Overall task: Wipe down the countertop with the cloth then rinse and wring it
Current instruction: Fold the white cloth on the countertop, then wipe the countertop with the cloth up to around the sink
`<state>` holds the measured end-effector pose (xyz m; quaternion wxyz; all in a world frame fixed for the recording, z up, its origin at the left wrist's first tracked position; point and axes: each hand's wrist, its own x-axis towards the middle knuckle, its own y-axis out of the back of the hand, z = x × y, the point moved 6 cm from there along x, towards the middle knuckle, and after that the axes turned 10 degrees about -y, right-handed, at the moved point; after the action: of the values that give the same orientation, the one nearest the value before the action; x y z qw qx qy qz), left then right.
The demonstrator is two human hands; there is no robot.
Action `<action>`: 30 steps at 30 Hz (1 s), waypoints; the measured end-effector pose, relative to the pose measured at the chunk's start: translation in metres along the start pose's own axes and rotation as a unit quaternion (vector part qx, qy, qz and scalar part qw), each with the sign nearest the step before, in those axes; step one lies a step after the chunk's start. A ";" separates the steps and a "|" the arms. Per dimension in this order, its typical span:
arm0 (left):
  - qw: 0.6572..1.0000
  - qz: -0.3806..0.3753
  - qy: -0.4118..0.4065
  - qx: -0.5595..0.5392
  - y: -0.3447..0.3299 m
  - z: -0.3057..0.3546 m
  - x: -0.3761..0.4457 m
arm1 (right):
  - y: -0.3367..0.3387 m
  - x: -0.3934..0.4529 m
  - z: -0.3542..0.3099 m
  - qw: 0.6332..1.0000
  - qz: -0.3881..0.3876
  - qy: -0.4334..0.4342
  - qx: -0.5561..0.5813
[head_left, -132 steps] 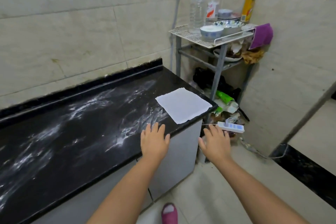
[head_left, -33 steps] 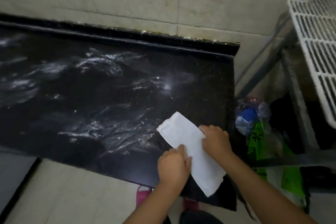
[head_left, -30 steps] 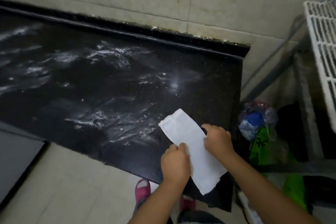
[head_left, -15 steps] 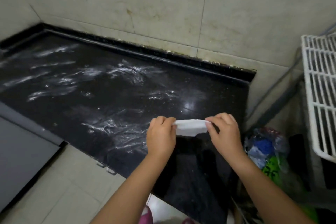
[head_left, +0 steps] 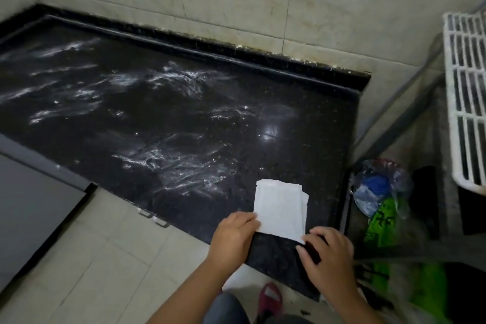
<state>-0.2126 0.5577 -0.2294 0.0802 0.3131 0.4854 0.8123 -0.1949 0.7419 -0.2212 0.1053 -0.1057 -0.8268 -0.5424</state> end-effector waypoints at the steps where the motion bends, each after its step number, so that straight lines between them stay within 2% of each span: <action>1: 1.000 0.000 0.006 0.000 0.001 0.001 0.000 | 0.001 0.002 -0.001 0.999 -0.017 -0.034 -0.008; 4: 0.998 -0.025 0.056 0.008 0.004 0.003 0.002 | -0.001 0.017 0.000 0.987 -0.066 -0.147 0.001; 6: 0.995 -0.041 0.086 0.020 0.004 0.003 0.004 | -0.004 0.029 -0.004 0.984 -0.065 -0.168 -0.003; 10: 0.997 -0.021 0.067 0.027 0.000 0.006 0.007 | -0.015 0.047 -0.013 0.954 -0.179 -0.241 -0.012; 12: 0.998 -0.009 0.058 0.023 -0.001 0.007 0.008 | -0.008 0.047 -0.016 0.962 -0.132 -0.236 0.025; 14: 0.998 -0.007 0.053 0.025 -0.003 0.008 0.007 | 0.004 0.037 -0.015 0.977 -0.032 -0.207 0.035; 15: 0.998 -0.011 0.050 0.028 -0.004 0.008 0.006 | 0.005 0.030 -0.013 0.978 -0.024 -0.204 0.039; 19: 0.996 -0.044 0.053 0.053 -0.006 0.009 0.004 | -0.009 0.012 -0.004 0.963 -0.089 -0.256 0.014; 22: 0.996 -0.051 0.057 0.045 -0.004 0.009 0.004 | -0.004 0.021 -0.009 0.975 -0.062 -0.215 -0.017; 25: 0.997 -0.039 0.070 0.021 0.002 0.009 0.001 | 0.000 0.027 -0.029 0.993 -0.035 -0.104 -0.033; 27: 0.994 -0.036 0.100 0.015 0.008 0.005 -0.005 | -0.012 0.028 -0.044 0.994 -0.088 -0.049 -0.051; 30: 0.986 -0.039 0.154 0.047 0.021 -0.010 -0.015 | -0.036 0.031 -0.055 0.978 -0.188 -0.033 -0.089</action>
<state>-0.2026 0.5333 -0.2215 0.0212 0.1684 0.5419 0.8232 -0.2317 0.6790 -0.2227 -0.0352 0.0248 -0.7835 -0.6199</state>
